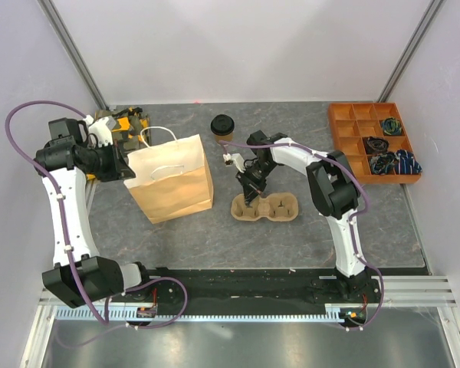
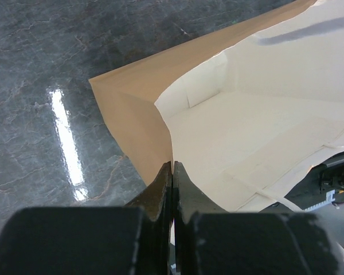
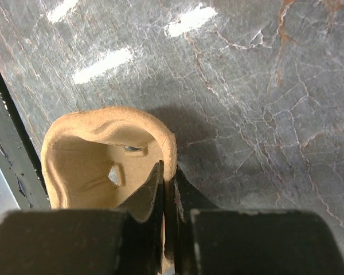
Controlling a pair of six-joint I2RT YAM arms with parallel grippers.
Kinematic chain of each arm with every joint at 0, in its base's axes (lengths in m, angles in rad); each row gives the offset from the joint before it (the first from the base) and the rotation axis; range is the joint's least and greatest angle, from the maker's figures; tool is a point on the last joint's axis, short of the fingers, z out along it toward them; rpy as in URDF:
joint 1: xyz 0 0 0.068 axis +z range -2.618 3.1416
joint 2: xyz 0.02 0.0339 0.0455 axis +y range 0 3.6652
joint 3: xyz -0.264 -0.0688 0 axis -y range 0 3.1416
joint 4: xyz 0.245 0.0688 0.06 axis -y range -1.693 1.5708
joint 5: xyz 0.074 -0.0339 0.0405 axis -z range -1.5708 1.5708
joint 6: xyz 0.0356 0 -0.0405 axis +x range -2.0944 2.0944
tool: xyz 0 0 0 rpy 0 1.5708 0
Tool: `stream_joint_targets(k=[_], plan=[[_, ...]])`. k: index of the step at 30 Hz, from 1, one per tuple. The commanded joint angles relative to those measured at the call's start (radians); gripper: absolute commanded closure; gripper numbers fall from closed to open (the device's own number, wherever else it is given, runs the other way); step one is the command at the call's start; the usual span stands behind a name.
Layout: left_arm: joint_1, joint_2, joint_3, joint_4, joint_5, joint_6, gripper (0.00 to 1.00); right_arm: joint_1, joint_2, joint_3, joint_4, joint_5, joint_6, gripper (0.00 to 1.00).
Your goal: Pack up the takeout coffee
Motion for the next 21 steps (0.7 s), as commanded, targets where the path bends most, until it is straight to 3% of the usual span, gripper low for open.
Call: stream_joint_targets(k=[1, 4, 7, 8, 11, 16, 21], plan=[[-0.002, 0.018, 0.01, -0.03, 0.053, 0.039, 0.98, 0.011, 0.076, 0.02, 0.04, 0.099, -0.046, 0.89], [-0.002, 0.013, 0.001, -0.024, 0.067, 0.022, 0.98, 0.011, 0.081, 0.036, 0.034, 0.116, -0.044, 0.84], [-0.003, 0.001, -0.005, -0.013, 0.07, 0.014, 0.98, 0.011, 0.067, 0.042, 0.034, 0.142, -0.051, 0.67], [-0.003, -0.002, -0.004, -0.008, 0.071, 0.014, 0.98, 0.01, 0.058, 0.048, 0.034, 0.148, -0.054, 0.57], [-0.003, -0.011, -0.003, -0.001, 0.073, 0.008, 0.98, 0.008, 0.021, 0.059, 0.033, 0.174, -0.044, 0.42], [-0.007, -0.046, -0.028, 0.012, 0.079, 0.011, 0.98, -0.019, -0.099, 0.042, 0.03, 0.141, 0.029, 0.3], [-0.011, -0.072, -0.057, 0.022, 0.071, 0.009, 0.98, -0.082, -0.301, -0.083, 0.106, 0.131, 0.225, 0.29]])
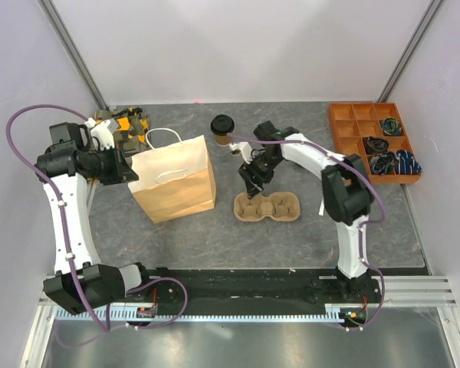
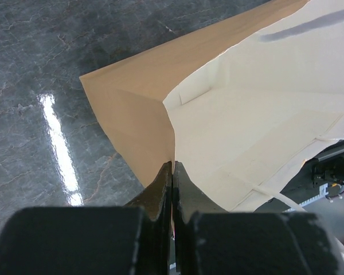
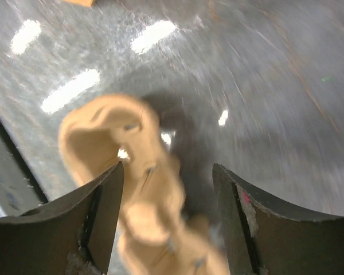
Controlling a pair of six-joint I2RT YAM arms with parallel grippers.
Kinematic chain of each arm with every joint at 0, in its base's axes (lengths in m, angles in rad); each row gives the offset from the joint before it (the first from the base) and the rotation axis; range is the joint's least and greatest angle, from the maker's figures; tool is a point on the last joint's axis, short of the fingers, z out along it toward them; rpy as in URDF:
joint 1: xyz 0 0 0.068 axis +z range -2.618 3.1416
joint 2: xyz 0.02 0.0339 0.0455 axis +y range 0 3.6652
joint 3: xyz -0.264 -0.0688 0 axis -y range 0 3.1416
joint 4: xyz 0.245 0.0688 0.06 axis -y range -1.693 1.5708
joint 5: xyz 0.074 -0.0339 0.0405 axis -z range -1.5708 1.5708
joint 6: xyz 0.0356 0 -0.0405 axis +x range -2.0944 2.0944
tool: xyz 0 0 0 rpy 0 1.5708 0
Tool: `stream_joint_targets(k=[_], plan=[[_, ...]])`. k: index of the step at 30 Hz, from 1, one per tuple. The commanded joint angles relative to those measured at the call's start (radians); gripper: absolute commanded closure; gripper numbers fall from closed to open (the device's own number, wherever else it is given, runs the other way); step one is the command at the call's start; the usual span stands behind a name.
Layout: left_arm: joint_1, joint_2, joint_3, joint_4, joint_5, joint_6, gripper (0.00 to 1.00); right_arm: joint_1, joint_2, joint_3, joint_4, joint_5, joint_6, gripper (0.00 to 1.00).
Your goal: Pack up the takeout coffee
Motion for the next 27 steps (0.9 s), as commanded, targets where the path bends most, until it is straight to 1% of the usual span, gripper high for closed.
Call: stream_joint_targets(k=[1, 3, 5, 6, 7, 10, 13, 16, 17, 20, 23, 25, 27], plan=[[-0.007, -0.036, -0.026, 0.02, 0.021, 0.008, 0.98, -0.068, -0.255, -0.132, 0.089, 0.018, 0.186, 0.29], [-0.007, -0.048, -0.03, 0.025, 0.016, 0.005, 0.98, -0.108, -0.311, -0.202, 0.134, 0.048, 0.295, 0.31], [-0.007, -0.055, -0.032, 0.028, 0.013, -0.004, 0.98, -0.136, -0.389, -0.303, 0.167, 0.078, 0.364, 0.31], [-0.008, -0.056, -0.03, 0.028, 0.013, -0.007, 0.98, -0.16, -0.415, -0.379, 0.184, 0.099, 0.443, 0.32], [-0.008, -0.059, -0.027, 0.026, 0.011, -0.012, 0.98, -0.171, -0.466, -0.412, 0.194, 0.117, 0.458, 0.33], [-0.008, -0.064, -0.024, 0.023, 0.014, -0.017, 0.98, -0.187, -0.564, -0.536, 0.238, 0.196, 0.568, 0.35], [-0.008, -0.065, -0.024, 0.025, 0.017, -0.02, 0.98, -0.191, -0.63, -0.637, 0.287, 0.26, 0.634, 0.41], [-0.008, -0.068, -0.024, 0.026, 0.022, -0.02, 0.98, -0.222, -0.647, -0.7, 0.324, 0.265, 0.644, 0.44], [-0.01, -0.07, -0.024, 0.026, 0.024, -0.02, 0.98, -0.254, -0.646, -0.71, 0.332, 0.259, 0.644, 0.44], [-0.008, -0.07, -0.024, 0.026, 0.021, -0.023, 0.98, -0.306, -0.649, -0.722, 0.332, 0.217, 0.639, 0.46], [-0.008, -0.065, -0.021, 0.029, 0.024, -0.029, 0.98, -0.332, -0.662, -0.73, 0.333, 0.142, 0.633, 0.47], [-0.01, -0.062, -0.021, 0.029, 0.027, -0.035, 0.98, -0.334, -0.678, -0.731, 0.332, 0.089, 0.63, 0.48], [-0.008, -0.062, -0.021, 0.031, 0.028, -0.038, 0.98, -0.337, -0.699, -0.724, 0.333, 0.072, 0.628, 0.48]])
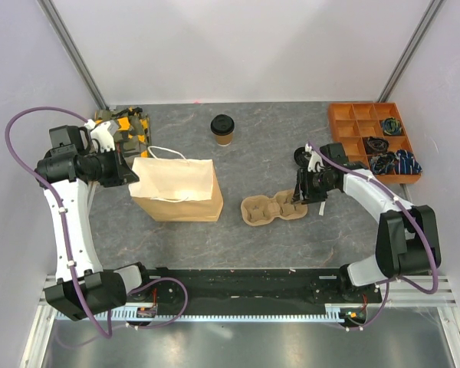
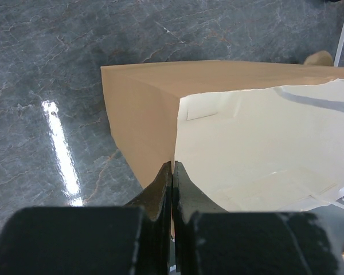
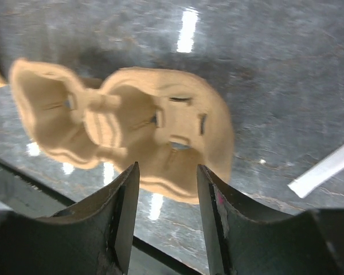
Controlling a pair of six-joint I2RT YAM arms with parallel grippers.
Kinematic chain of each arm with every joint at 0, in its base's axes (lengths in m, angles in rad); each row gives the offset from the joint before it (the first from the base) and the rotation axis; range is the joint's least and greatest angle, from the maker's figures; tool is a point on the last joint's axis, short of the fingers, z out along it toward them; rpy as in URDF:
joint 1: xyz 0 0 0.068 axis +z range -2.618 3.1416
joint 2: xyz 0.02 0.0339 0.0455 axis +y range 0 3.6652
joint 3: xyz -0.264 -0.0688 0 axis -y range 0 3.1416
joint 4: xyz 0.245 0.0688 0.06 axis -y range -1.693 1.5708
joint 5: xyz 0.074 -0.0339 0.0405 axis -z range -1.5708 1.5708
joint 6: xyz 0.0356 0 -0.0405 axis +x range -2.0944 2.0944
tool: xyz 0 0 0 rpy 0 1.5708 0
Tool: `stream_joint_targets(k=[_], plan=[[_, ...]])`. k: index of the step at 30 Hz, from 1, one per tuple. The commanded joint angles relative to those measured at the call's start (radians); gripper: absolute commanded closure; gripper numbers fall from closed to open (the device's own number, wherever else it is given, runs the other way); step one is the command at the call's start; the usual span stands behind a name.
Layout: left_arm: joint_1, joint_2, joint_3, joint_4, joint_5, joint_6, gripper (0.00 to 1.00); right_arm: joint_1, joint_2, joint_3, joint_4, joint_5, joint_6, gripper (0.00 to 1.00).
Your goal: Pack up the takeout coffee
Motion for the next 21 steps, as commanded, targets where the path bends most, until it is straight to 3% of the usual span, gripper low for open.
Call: stream_joint_targets(k=[1, 4, 13, 21], plan=[[-0.007, -0.014, 0.003, 0.021, 0.028, -0.033, 0.98, 0.001, -0.068, 0.008, 0.029, -0.118, 0.007, 0.48], [-0.007, -0.017, 0.007, 0.021, 0.02, -0.052, 0.98, 0.0, -0.095, 0.013, 0.026, -0.106, -0.004, 0.48], [-0.007, -0.003, 0.11, -0.041, -0.044, -0.119, 0.98, -0.014, -0.007, 0.065, -0.011, 0.131, -0.126, 0.5], [-0.008, -0.015, 0.075, -0.049, -0.02, -0.109, 0.98, -0.014, 0.045, 0.033, 0.037, 0.124, -0.128, 0.51]])
